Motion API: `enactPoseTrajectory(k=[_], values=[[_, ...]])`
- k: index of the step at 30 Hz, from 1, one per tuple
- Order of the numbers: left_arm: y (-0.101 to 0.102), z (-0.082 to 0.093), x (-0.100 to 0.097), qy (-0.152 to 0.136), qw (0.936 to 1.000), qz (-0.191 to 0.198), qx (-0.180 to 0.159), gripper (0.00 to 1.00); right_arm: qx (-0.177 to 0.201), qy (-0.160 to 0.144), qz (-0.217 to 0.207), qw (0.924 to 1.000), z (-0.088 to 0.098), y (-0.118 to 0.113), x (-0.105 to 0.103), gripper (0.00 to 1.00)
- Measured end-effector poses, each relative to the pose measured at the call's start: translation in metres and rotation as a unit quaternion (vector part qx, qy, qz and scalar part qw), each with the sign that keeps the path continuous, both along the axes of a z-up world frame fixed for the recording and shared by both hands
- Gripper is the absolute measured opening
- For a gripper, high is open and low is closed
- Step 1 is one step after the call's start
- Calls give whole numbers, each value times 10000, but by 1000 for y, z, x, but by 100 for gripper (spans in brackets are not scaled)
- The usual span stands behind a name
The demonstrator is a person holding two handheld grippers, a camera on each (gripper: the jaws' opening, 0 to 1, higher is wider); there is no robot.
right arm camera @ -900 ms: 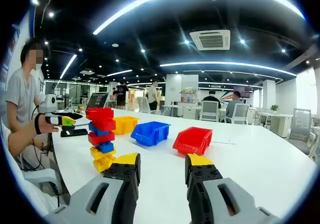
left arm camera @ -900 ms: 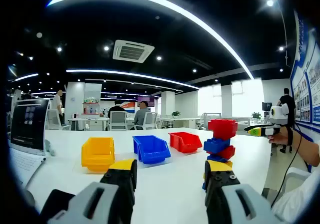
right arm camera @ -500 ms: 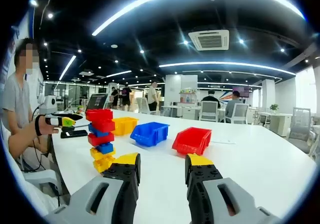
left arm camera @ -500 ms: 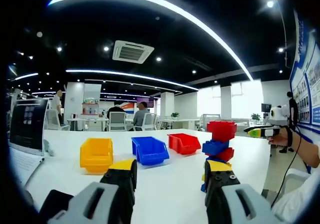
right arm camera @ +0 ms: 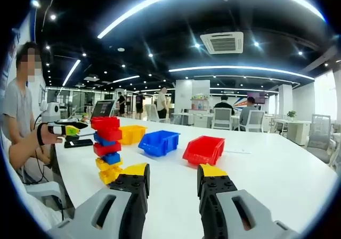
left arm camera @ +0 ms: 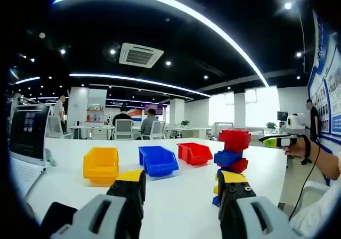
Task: Take apart the toy blocks one by one and place each separated block into its matching bin, sorting the blocks by their type until all the connected pieces are disassembled and separated into the correct bins
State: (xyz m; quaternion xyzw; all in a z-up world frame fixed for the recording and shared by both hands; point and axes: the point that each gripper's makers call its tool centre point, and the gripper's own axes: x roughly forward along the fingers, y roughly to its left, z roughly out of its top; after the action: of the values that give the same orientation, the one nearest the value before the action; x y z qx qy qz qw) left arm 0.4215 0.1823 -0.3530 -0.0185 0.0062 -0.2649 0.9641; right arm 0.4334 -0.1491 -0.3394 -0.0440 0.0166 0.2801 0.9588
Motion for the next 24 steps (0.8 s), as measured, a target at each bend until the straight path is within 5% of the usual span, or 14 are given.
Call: enactPoseTrajectory(k=[24], values=[[-4, 1, 0, -19, 10000, -53, 19, 56, -116, -124, -101, 9998, 0, -5, 0, 47]])
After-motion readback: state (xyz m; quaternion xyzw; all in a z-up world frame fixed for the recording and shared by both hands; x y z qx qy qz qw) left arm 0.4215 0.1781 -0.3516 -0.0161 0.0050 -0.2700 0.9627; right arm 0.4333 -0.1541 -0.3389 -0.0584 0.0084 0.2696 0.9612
